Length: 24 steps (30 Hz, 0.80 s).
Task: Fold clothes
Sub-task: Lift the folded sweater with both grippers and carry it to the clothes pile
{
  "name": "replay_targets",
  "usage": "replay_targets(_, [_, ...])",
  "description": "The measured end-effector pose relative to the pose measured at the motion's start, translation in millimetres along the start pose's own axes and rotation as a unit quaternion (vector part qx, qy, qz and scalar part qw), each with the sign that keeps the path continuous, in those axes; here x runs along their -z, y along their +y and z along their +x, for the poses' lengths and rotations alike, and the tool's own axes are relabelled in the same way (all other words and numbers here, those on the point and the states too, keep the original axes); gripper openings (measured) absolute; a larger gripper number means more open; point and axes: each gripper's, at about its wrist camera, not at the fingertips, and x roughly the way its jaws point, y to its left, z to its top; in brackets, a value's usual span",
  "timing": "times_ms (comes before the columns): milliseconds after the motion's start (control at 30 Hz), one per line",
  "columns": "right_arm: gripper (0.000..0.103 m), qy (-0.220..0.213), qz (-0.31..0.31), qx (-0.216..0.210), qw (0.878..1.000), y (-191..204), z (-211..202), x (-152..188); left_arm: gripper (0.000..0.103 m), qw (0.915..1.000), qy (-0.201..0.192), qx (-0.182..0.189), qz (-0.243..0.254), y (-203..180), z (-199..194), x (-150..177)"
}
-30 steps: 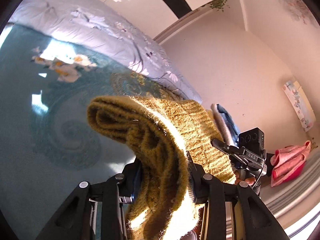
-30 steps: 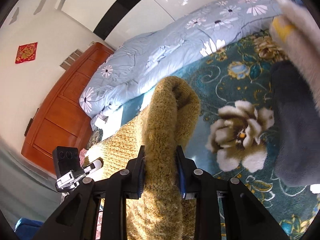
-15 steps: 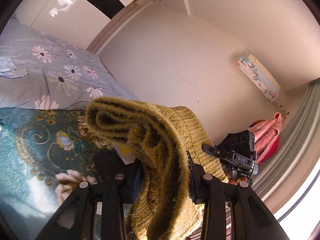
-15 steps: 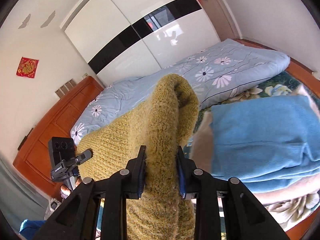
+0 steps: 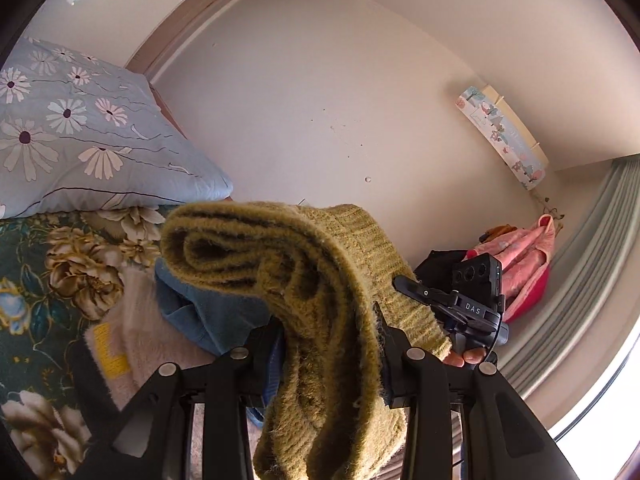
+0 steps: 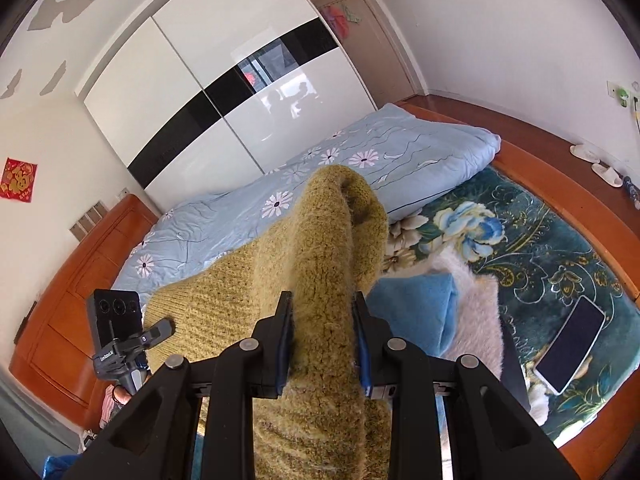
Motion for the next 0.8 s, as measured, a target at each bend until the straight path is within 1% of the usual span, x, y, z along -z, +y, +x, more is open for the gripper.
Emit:
replay_targets(67, [0.028,0.005,0.016,-0.004,1.0,-21.7,13.2,2.9,0.039,0.9999,0.003,-0.012,0.0,9.2,9.5,7.0])
replay_targets(133, [0.028,0.016,0.04,0.001,0.999,-48.0,26.5,8.4,0.039,0.9995,0.013,-0.028,-0.005,21.2,16.8,13.3])
replay_targets(167, [0.028,0.017,0.053,-0.004,0.998,-59.9,31.9,12.2,0.04,0.9993,0.018,-0.031,-0.008,26.4,19.4,15.9])
replay_targets(300, [0.03,-0.006,0.084,-0.045,0.995,-91.0,35.1,22.0,0.042,0.9987,0.032,-0.038,-0.009,38.7,25.5,26.1])
replay_targets(433, [0.031,-0.001,0.083,-0.04,0.996,-95.4,37.7,27.5,0.043,0.9983,0.036,-0.044,-0.015,42.4,27.0,33.0])
replay_targets(467, [0.032,0.0,0.085,-0.04,0.996,-97.1,38.0,29.0,0.045,0.9981,0.038,-0.045,-0.018,44.4,27.9,34.8])
replay_targets(600, [0.037,0.008,0.1,-0.025,0.995,-105.9,43.8,36.3,0.049,0.9974,0.045,-0.043,-0.036,53.9,33.7,42.2])
replay_targets(700, [0.039,0.01,0.115,-0.017,0.993,-108.7,44.5,39.0,0.05,0.9969,0.049,-0.037,-0.048,56.7,35.5,41.4])
replay_targets(800, [0.039,0.01,0.11,-0.007,0.994,-102.6,42.3,38.0,0.05,0.9967,0.052,-0.042,-0.046,51.0,31.9,37.7])
